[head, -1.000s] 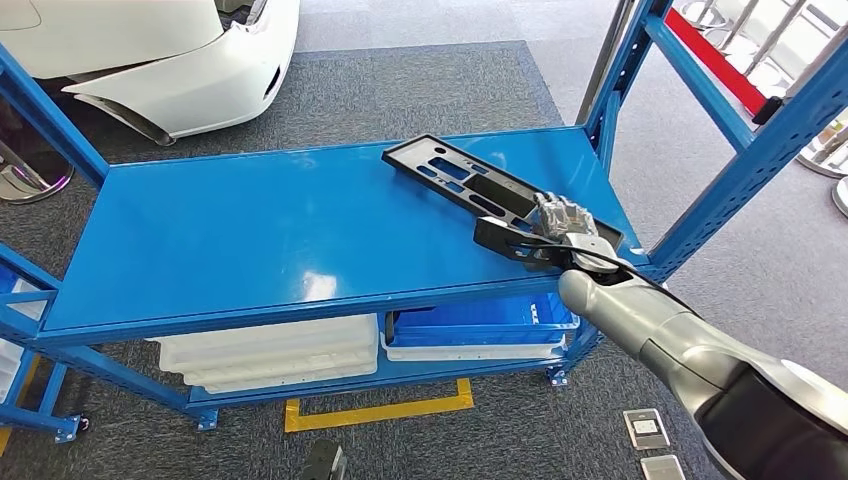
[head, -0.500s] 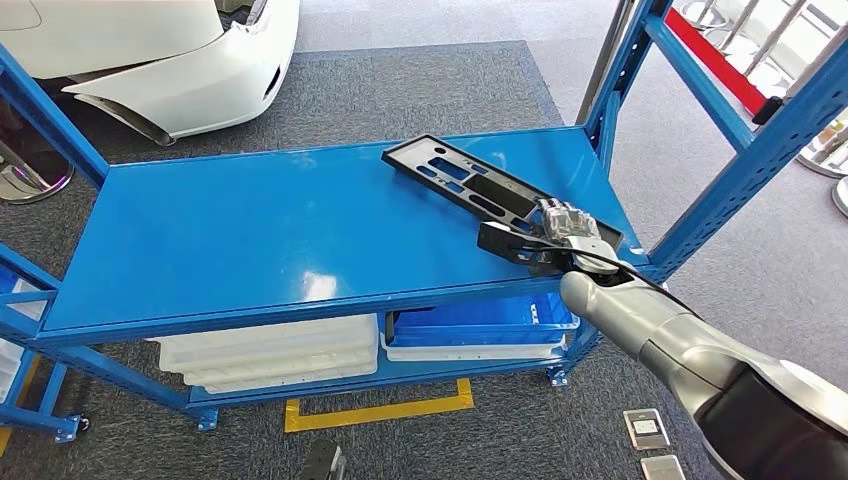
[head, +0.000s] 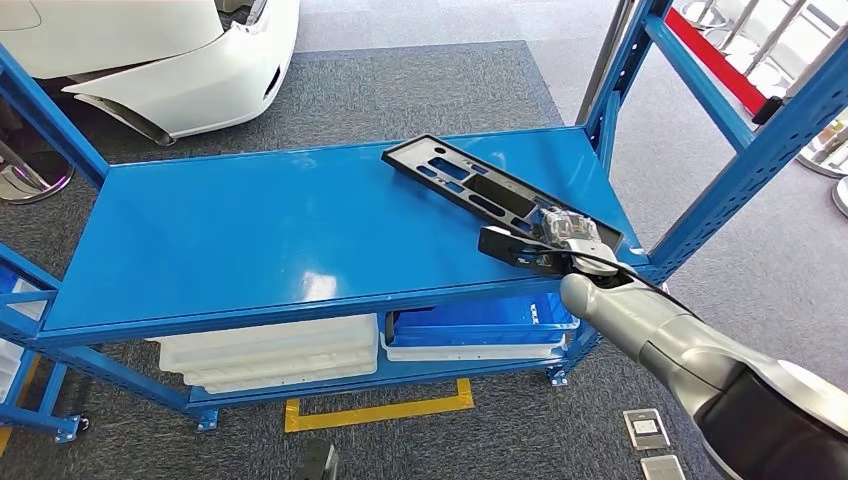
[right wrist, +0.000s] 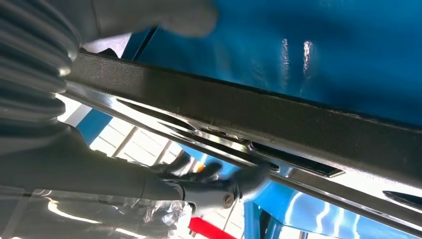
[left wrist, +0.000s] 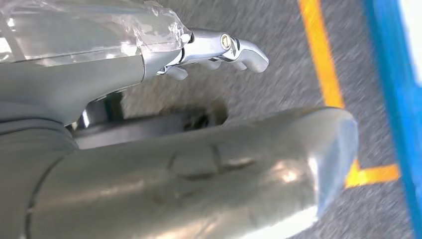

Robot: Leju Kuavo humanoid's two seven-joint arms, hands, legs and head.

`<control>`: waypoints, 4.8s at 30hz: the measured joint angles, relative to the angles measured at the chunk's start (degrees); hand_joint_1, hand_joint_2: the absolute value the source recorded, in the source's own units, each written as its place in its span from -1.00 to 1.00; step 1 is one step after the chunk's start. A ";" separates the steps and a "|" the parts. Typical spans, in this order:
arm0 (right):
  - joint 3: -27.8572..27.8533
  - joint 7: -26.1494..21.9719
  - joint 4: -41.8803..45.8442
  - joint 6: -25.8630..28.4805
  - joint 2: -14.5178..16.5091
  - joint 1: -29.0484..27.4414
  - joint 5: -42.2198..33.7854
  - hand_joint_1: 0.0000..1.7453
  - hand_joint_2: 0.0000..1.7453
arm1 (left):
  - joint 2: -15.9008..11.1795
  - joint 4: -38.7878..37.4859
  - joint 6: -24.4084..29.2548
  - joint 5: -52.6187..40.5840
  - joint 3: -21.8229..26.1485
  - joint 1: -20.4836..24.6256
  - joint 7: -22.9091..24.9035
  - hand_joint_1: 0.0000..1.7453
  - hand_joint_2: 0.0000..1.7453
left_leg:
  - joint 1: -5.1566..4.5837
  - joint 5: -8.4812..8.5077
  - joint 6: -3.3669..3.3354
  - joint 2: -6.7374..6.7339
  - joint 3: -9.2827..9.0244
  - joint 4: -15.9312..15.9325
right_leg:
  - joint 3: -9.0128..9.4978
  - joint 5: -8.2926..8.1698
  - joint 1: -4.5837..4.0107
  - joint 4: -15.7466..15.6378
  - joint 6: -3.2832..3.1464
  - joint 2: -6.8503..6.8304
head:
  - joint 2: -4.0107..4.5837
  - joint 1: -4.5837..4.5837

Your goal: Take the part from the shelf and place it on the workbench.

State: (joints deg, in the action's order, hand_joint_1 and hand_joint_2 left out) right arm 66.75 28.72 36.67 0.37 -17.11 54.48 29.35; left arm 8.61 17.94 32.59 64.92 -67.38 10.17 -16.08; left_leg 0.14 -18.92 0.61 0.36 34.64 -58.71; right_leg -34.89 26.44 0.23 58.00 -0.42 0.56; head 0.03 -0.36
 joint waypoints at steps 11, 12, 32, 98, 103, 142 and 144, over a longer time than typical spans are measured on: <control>0.07 -0.28 -0.88 -0.69 0.68 0.46 0.33 1.00 1.00 | 0.11 -0.01 -2.60 0.43 0.23 0.16 2.83 -1.00 -1.00 | 0.01 0.00 0.00 0.00 -0.06 0.01 | 0.05 0.00 -0.01 0.00 0.00 0.00 | 0.00 0.01; 0.09 -0.32 -0.97 -0.70 0.75 0.50 0.34 1.00 1.00 | 0.11 -0.01 -2.60 0.43 0.23 0.16 2.83 -1.00 -1.00 | 0.01 0.00 0.00 0.00 -0.06 0.01 | 0.05 0.00 -0.01 0.00 0.00 0.00 | -0.01 0.02; -2.05 -17.88 4.79 13.65 2.91 -2.05 -13.16 1.00 1.00 | 0.11 -0.02 -0.27 0.94 0.26 0.16 1.15 -1.00 -1.00 | 0.04 0.01 0.01 -0.01 -0.06 0.03 | 0.04 -0.01 -0.03 0.01 -0.01 0.00 | 0.00 0.00; -19.57 -41.48 74.11 16.04 -2.89 -27.67 -46.34 1.00 1.00 | -0.41 -0.11 1.68 7.05 1.60 -0.33 -2.85 -1.00 1.00 | -0.02 -0.18 0.19 0.01 -0.13 0.24 | 0.01 0.24 0.03 -0.02 -0.26 -0.03 | 0.00 0.05; -19.56 -41.23 74.10 16.55 -2.78 -27.85 -46.27 1.00 1.00 | -0.43 -0.11 1.31 7.03 1.61 -0.33 -2.64 -1.00 1.00 | -0.11 -0.21 0.15 0.01 -0.12 0.22 | 0.02 0.23 0.28 -0.02 -0.24 -0.09 | 0.01 0.10; -20.34 -39.32 74.63 18.87 -3.09 -32.56 -43.30 1.00 1.00 | -0.72 -0.13 -0.20 5.77 1.53 -0.30 -2.66 -1.00 1.00 | -1.80 -5.27 -1.40 -0.52 -6.67 0.95 | -3.76 -3.25 -0.23 1.10 -1.31 -0.53 | 0.00 1.79; -20.47 -39.31 74.64 18.82 -3.12 -32.64 -43.28 1.00 1.00 | -0.72 -0.13 -0.24 5.79 1.50 -0.35 -2.66 -1.00 1.00 | -1.89 -3.77 -1.71 -0.69 -6.15 1.81 | -3.83 -3.84 0.02 0.84 -0.65 -0.71 | -0.01 2.20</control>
State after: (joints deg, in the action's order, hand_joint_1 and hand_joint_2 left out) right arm 46.28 -10.59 111.31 19.20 -20.23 21.85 -13.93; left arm 7.89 17.81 32.35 70.71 -65.88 9.81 -18.73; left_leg -1.75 -22.69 -1.11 -0.33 28.49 -56.90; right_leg -38.72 22.60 0.26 58.84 -1.07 -0.15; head 0.03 1.84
